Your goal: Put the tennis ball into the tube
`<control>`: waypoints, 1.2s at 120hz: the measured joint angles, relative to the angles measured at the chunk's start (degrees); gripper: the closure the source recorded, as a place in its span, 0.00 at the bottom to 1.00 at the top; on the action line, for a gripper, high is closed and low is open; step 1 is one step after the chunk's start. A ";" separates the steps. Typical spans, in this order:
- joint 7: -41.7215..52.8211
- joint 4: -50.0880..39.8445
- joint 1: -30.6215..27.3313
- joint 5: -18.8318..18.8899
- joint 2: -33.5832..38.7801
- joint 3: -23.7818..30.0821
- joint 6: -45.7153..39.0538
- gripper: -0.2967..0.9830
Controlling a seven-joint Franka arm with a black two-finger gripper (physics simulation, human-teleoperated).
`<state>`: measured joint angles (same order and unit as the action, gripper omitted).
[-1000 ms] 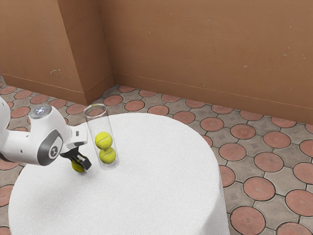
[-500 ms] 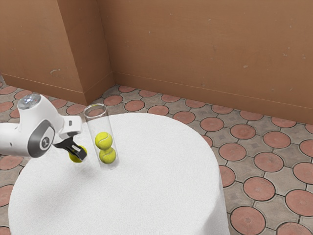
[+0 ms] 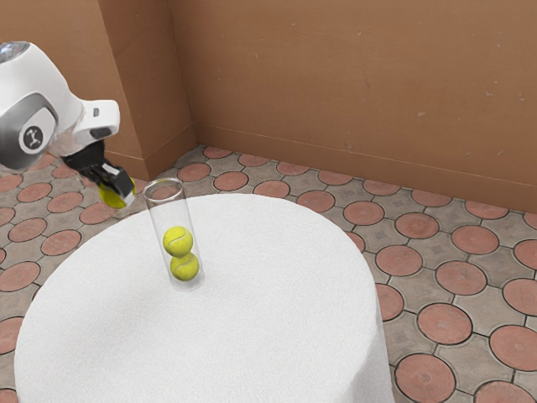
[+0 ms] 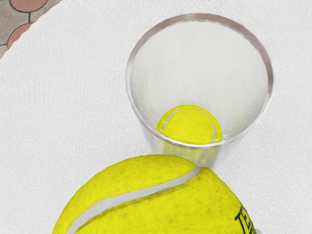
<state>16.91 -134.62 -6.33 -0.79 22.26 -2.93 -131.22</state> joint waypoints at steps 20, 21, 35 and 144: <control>-1.83 9.75 -0.01 0.12 -8.58 3.98 6.23 0.45; -1.91 10.12 0.00 0.11 -8.97 4.21 6.42 0.45; -2.86 13.91 0.09 0.05 -12.04 5.73 8.32 0.44; -5.90 42.02 -0.07 -1.07 -21.54 5.67 30.27 0.24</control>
<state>11.01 -92.60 -6.40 -1.86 0.73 2.74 -100.94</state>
